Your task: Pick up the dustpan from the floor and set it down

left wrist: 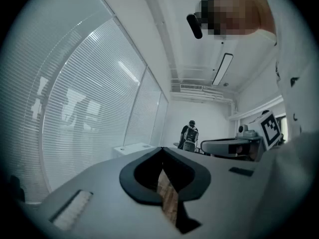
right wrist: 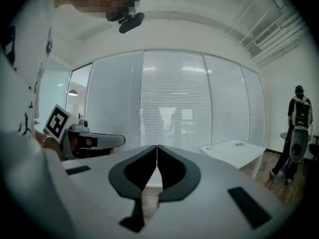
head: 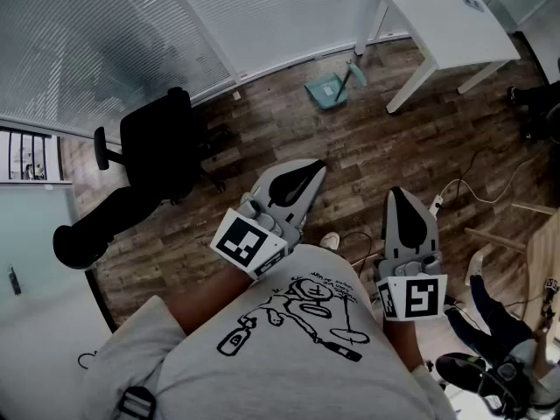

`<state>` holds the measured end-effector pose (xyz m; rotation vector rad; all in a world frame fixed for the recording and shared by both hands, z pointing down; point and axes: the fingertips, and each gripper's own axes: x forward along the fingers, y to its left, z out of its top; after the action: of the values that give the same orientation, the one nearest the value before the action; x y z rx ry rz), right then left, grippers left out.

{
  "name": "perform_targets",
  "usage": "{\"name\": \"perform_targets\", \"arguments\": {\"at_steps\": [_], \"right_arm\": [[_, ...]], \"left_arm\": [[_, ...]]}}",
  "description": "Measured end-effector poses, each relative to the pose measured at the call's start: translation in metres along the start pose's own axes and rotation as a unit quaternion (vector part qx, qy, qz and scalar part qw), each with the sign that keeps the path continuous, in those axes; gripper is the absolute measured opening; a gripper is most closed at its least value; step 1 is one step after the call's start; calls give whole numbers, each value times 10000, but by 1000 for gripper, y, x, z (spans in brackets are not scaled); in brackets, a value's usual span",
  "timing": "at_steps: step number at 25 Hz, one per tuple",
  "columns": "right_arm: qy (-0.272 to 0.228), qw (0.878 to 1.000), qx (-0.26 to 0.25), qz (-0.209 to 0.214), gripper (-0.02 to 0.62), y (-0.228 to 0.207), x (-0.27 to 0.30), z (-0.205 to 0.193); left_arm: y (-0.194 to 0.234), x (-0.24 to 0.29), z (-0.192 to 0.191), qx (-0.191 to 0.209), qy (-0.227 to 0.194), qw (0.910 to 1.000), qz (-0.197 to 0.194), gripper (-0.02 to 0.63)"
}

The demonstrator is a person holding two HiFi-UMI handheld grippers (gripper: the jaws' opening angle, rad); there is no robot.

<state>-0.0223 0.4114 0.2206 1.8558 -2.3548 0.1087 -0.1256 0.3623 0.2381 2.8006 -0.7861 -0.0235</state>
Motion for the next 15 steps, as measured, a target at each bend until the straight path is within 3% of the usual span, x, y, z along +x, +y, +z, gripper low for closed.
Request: {"name": "perform_targets", "arguments": {"at_steps": [15], "right_arm": [[-5,9993,149,-340,6,36,29,3]], "left_arm": [[45,-28,6,-3,4,9998,-204,2]]}}
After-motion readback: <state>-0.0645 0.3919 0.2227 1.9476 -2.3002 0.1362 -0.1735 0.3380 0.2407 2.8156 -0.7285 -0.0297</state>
